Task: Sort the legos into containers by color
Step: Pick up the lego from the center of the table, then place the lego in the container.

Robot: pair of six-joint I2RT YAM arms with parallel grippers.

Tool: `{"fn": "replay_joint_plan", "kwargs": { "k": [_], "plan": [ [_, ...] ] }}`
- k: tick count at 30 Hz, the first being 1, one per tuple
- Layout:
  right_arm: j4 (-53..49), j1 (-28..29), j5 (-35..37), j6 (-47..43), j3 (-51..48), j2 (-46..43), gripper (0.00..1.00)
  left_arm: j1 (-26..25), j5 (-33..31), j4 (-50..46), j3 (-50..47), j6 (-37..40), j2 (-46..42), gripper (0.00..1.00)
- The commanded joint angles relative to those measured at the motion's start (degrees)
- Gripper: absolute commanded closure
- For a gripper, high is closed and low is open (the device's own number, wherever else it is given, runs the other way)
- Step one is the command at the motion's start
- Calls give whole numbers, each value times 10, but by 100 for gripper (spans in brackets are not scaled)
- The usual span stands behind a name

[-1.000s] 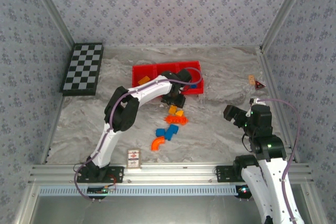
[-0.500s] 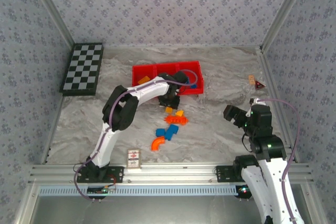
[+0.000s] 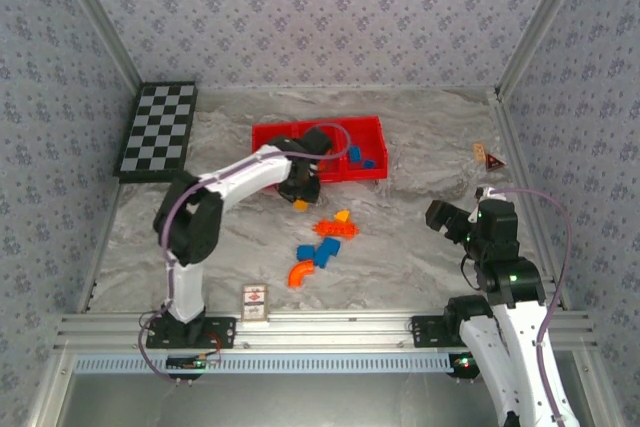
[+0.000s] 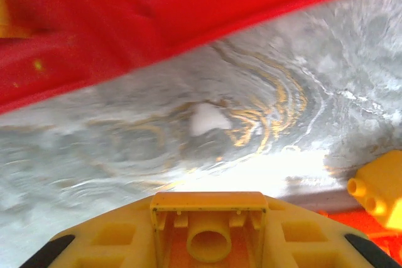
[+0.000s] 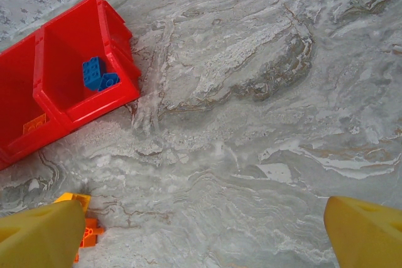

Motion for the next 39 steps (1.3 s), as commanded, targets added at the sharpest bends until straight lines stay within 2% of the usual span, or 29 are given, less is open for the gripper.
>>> {"fn": "replay_joint_plan", "kwargs": {
  "k": [1, 7, 13, 19, 29, 33, 37, 39],
  "plan": [
    [6, 4, -1, 6, -3, 0, 0, 31, -25, -1, -6, -6, -70, 72],
    [7, 5, -1, 6, -4, -1, 0, 98, -48, -6, 26, 10, -97, 72],
    [6, 7, 2, 6, -3, -2, 0, 154, -25, 17, 73, 21, -53, 72],
    [8, 7, 6, 7, -5, -2, 0, 170, 9, 7, 155, 35, 35, 71],
    [9, 5, 6, 6, -5, -2, 0, 175, 5, -33, 277, 49, 150, 67],
    [10, 5, 6, 6, -7, -2, 0, 176, 4, -31, 281, 50, 160, 58],
    [11, 4, 6, 6, -7, -1, 0, 176, 12, -18, 264, 50, 146, 40],
    [11, 5, 6, 6, -7, -1, 0, 176, 15, -9, 249, 50, 130, 36]
  ]
}}
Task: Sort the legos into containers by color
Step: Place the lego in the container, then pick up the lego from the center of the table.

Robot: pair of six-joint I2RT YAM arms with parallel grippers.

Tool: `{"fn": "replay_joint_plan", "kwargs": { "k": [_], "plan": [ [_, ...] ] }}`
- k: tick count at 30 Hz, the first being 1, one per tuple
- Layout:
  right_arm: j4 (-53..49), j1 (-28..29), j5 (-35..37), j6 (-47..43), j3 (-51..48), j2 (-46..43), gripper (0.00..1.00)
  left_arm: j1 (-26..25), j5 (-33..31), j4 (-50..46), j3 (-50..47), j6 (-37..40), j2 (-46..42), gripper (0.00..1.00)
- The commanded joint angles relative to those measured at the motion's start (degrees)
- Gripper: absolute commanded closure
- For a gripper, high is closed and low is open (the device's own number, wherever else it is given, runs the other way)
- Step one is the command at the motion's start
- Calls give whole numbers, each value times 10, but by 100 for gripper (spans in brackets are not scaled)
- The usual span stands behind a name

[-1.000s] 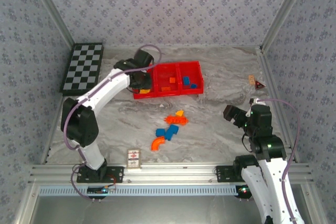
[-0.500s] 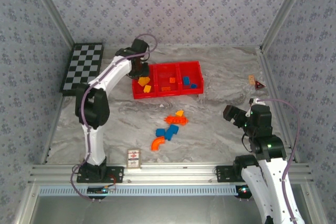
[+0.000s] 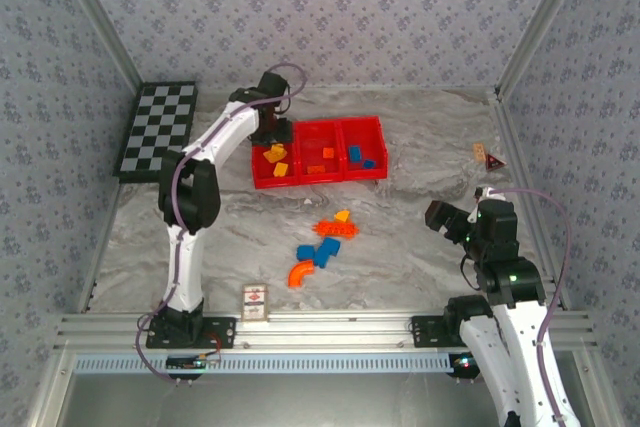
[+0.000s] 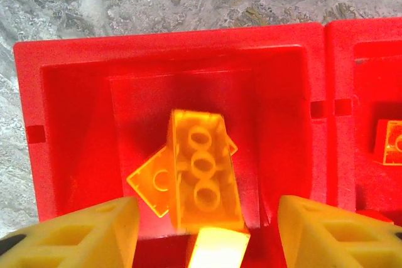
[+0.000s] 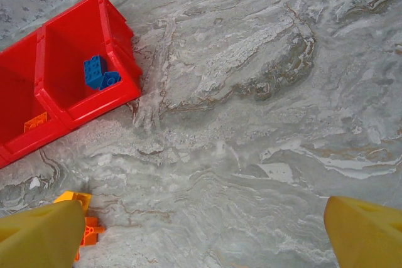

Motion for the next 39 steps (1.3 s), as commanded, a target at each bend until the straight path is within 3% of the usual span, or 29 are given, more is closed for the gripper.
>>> {"fn": "replay_joint_plan", "kwargs": {
  "k": [1, 8, 13, 19, 28, 39],
  "plan": [
    [10, 1, 6, 6, -7, -1, 0, 3, 9, 10, -17, 3, -35, 34],
    [10, 1, 4, 7, -6, -1, 0, -18, 11, 30, -104, 13, -130, 24],
    [10, 1, 3, 7, -6, 0, 0, -78, -25, 47, -190, 8, -209, 13],
    [11, 2, 2, 7, -7, 0, 0, -160, -36, 53, -255, -19, -249, 9],
    [10, 2, 0, 7, -6, 2, 0, -256, -19, 10, -204, -20, -178, 7],
    [13, 2, -3, 7, -8, 2, 0, -287, 41, -26, -106, 2, -51, 17]
  ]
}}
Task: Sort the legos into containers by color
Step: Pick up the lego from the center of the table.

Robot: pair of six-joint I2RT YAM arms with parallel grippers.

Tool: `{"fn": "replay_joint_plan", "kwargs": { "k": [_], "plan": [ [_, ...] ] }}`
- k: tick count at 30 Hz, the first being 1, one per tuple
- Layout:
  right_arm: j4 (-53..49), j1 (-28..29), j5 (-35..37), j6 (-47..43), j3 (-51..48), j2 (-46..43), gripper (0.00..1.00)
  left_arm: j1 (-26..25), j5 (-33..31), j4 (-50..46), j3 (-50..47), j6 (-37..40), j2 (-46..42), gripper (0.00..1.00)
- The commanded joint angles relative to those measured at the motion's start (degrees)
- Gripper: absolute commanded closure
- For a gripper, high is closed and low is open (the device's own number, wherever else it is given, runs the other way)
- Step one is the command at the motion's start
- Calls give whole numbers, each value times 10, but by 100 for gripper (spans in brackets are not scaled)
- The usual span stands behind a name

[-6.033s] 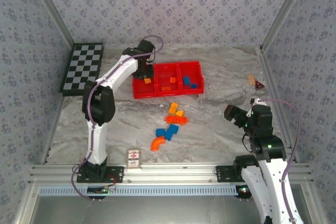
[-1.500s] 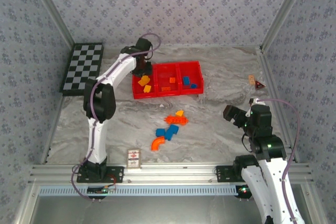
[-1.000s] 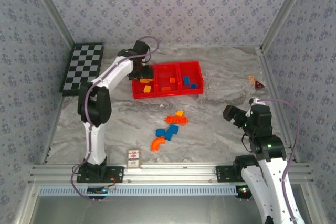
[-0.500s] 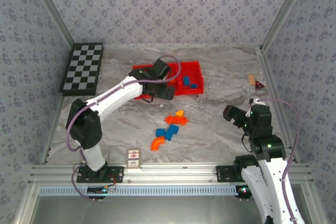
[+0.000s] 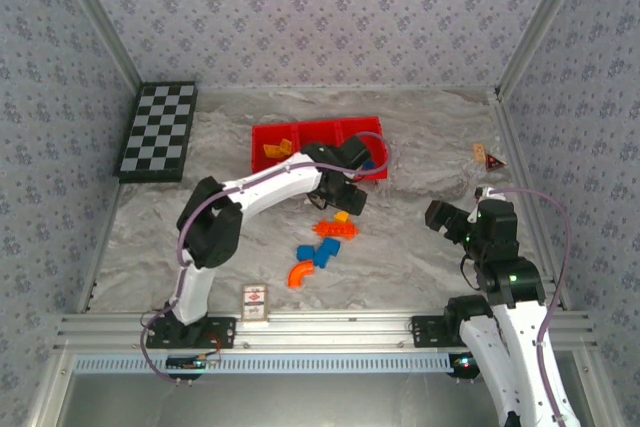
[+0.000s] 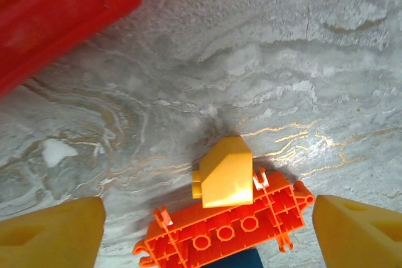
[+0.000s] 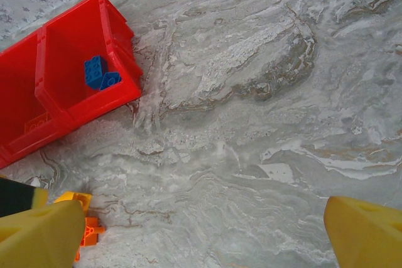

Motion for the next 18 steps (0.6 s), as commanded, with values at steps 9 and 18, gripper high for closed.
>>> {"fn": "replay_joint_plan", "kwargs": {
  "k": [9, 18],
  "plan": [
    [10, 2, -4, 7, -7, 2, 0, -4, 39, -49, 82, 16, 82, 25],
    [10, 2, -3, 7, -7, 3, 0, -3, 50, -62, 109, 16, 114, 38]
  ]
}}
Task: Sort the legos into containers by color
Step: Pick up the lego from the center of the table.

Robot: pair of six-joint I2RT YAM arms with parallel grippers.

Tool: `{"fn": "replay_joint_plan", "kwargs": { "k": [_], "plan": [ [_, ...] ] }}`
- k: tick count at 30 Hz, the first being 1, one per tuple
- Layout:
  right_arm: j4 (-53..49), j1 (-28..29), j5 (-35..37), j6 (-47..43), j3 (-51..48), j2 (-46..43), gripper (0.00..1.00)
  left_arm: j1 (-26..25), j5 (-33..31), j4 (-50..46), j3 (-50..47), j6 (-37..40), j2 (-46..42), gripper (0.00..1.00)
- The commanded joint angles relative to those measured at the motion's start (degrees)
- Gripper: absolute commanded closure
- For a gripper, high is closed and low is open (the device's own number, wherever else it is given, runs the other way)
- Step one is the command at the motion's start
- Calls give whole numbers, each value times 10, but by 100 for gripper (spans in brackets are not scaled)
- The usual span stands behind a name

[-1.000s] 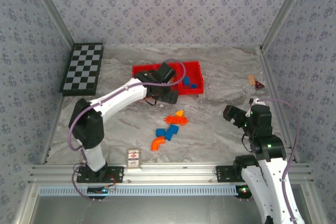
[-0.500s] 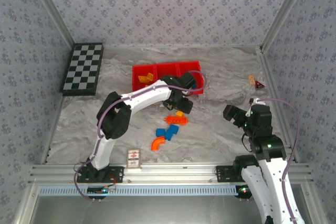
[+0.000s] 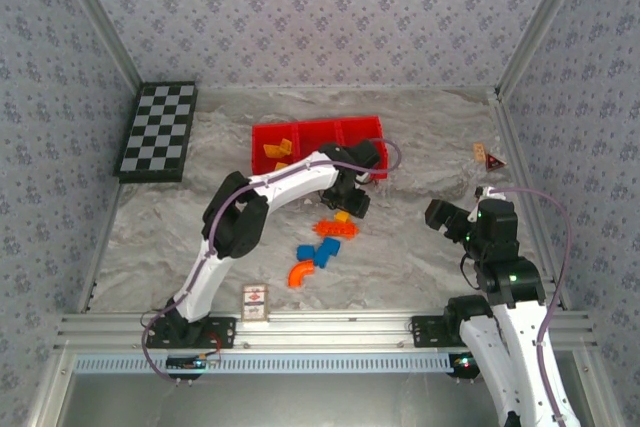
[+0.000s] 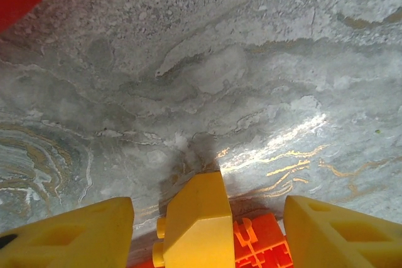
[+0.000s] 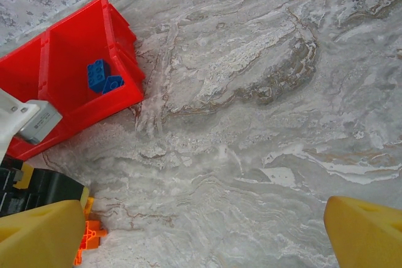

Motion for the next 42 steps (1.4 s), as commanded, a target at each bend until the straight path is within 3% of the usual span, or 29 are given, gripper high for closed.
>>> {"fn": "replay_joint_plan", "kwargs": {
  "k": [1, 14, 32, 42],
  "plan": [
    [4, 2, -3, 7, -7, 2, 0, -2, 11, -26, 25, 6, 14, 39],
    [4, 2, -3, 7, -8, 2, 0, 7, -23, -38, 7, 11, 14, 50],
    [5, 3, -2, 8, -8, 3, 0, 54, -49, -8, -90, 2, -45, 52],
    [5, 3, -2, 8, -8, 4, 0, 64, -60, 10, -135, -18, -74, 66]
  ]
}}
